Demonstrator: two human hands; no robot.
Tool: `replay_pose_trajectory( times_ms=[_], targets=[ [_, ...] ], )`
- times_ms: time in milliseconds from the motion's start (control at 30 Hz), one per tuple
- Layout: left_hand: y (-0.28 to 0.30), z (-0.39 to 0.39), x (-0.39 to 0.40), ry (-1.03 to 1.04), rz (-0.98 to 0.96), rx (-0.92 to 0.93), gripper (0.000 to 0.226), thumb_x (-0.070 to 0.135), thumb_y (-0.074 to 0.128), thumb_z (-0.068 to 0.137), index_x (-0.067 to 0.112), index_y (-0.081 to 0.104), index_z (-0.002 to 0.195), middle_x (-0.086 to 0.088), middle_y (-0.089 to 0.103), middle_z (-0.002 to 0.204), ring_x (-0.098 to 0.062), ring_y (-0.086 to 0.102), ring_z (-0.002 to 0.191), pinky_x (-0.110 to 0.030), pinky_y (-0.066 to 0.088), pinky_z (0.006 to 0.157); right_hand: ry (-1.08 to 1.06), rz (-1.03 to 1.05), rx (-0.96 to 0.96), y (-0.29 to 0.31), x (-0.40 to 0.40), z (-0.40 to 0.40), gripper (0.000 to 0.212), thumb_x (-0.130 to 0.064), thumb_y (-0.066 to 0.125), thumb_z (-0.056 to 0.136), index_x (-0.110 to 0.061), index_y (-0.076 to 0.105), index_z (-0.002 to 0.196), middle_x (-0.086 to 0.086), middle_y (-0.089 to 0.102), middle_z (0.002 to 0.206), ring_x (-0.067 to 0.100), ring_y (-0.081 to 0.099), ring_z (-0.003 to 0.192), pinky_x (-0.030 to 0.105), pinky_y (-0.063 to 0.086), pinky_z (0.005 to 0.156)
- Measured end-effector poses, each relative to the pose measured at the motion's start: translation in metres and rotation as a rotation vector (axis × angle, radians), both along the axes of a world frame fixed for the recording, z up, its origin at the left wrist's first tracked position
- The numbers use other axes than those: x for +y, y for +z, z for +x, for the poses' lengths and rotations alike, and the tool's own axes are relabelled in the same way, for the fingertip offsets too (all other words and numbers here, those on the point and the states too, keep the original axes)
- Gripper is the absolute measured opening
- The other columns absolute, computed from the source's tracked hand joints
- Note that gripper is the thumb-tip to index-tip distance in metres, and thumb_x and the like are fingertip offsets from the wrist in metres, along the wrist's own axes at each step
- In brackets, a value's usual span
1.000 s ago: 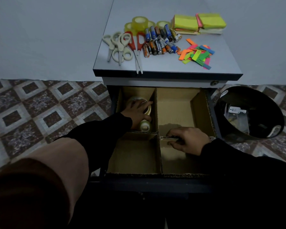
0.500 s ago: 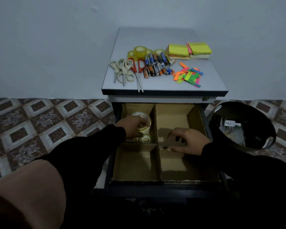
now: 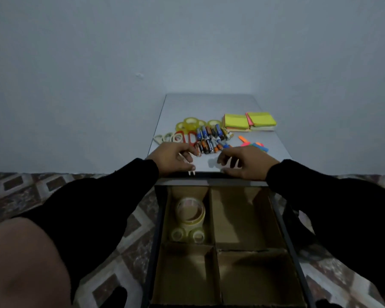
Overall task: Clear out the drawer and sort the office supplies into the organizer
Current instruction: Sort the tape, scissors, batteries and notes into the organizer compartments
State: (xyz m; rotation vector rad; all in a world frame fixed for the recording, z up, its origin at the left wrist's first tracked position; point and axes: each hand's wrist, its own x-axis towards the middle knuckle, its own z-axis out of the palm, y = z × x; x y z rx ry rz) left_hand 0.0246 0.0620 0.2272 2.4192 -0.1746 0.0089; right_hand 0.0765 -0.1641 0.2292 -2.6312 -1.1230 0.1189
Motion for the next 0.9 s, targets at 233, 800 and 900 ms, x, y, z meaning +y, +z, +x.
replay_pose_trajectory(
  times_ms=[233, 800, 900],
  targets=[
    [0.020, 0.066, 0.023, 0.124, 0.064, -0.108, 0.035, 0.014, 0.074, 0.077, 0.017, 0.064, 0.109, -0.002, 0.064, 0.102, -0.015, 0.062, 0.088, -0.021, 0.045, 0.080, -0.029, 0.036, -0.131, 0.029, 0.028, 0.078, 0.020, -0.024, 0.063, 0.084, -0.015, 0.062, 0.102, 0.001, 0.066, 0.099, 0.024, 0.063, 0.085, 0.039, 0.049, 0.080],
    [-0.006, 0.181, 0.038, 0.114, 0.387, 0.014, 0.086, 0.043, 0.076, 0.073, 0.032, 0.030, 0.144, 0.006, 0.043, 0.145, -0.020, 0.038, 0.133, -0.036, 0.028, 0.107, -0.127, -0.289, -0.032, 0.018, 0.057, 0.206, 0.063, -0.004, 0.062, 0.086, -0.025, 0.040, 0.140, 0.000, 0.045, 0.143, 0.022, 0.041, 0.128, 0.033, 0.031, 0.105],
    [-0.008, 0.185, 0.038, 0.113, 0.372, 0.017, 0.081, 0.043, 0.076, 0.073, 0.033, 0.036, 0.142, 0.006, 0.047, 0.141, -0.019, 0.041, 0.131, -0.036, 0.029, 0.106, -0.098, -0.304, 0.027, 0.017, 0.059, 0.214, 0.063, -0.007, 0.063, 0.085, -0.026, 0.040, 0.140, -0.002, 0.043, 0.144, 0.021, 0.040, 0.131, 0.034, 0.031, 0.109]
  ],
)
